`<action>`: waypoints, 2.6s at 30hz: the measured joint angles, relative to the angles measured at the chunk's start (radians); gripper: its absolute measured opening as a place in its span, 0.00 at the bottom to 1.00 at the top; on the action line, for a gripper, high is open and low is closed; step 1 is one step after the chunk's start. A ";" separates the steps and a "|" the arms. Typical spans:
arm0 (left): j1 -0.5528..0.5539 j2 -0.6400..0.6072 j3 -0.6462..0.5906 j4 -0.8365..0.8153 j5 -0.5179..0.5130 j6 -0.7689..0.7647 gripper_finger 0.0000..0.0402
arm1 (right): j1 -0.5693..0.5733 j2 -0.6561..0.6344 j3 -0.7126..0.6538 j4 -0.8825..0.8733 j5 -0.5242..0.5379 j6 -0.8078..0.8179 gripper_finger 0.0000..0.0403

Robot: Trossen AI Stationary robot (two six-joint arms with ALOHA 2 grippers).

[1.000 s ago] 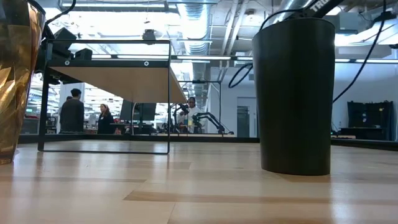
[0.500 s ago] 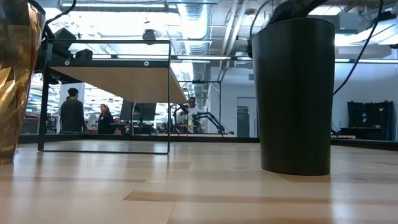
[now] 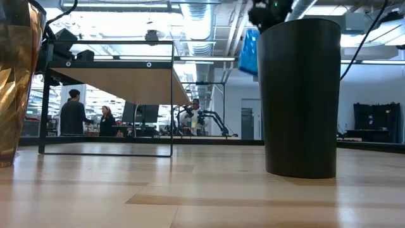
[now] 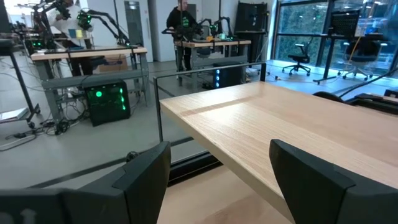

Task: Stack small to large cups/mugs on shelf
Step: Put the blue cup on the shelf

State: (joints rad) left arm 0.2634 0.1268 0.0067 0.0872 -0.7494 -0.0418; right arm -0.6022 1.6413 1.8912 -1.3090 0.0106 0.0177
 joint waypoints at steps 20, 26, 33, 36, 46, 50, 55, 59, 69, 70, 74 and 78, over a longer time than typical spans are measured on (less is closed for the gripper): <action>0.000 0.000 0.000 0.000 0.004 -0.026 0.66 | 0.098 0.015 0.183 0.267 -0.012 -0.003 0.03; 0.000 0.000 0.000 0.000 0.004 -0.026 0.66 | 0.147 0.066 0.199 0.349 -0.032 -0.027 0.03; 0.000 0.000 0.000 0.000 0.005 -0.026 0.66 | 0.188 0.222 0.361 0.317 -0.061 -0.076 0.03; 0.000 0.000 0.000 0.000 0.005 -0.026 0.66 | 0.197 0.303 0.455 0.294 -0.093 -0.080 0.03; 0.000 0.000 0.000 0.000 0.006 -0.026 0.66 | 0.202 0.398 0.464 0.300 -0.167 -0.079 0.03; 0.000 0.000 0.000 0.000 0.006 -0.023 0.66 | 0.203 0.427 0.467 0.279 -0.168 -0.079 0.03; 0.000 0.000 0.000 0.000 0.005 -0.021 0.66 | 0.205 0.467 0.463 0.215 -0.169 -0.080 0.03; 0.000 0.000 0.000 0.000 0.004 -0.014 0.66 | 0.206 0.493 0.464 0.174 -0.172 -0.079 0.03; 0.000 0.000 0.000 0.000 0.004 -0.005 0.66 | 0.214 0.543 0.464 0.109 -0.172 -0.082 0.03; 0.000 0.000 0.000 0.000 0.004 -0.004 0.66 | 0.214 0.543 0.464 0.107 -0.171 -0.088 0.03; 0.000 0.000 0.000 0.000 0.004 -0.003 0.66 | 0.214 0.542 0.460 0.117 -0.171 -0.095 0.03; 0.000 0.000 0.000 0.000 0.004 -0.003 0.66 | 0.214 0.542 0.460 0.120 -0.169 -0.096 0.05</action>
State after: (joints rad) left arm 0.2634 0.1265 0.0063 0.0875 -0.7456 -0.0452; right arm -0.3878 2.1838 2.3508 -1.1889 -0.1583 -0.0783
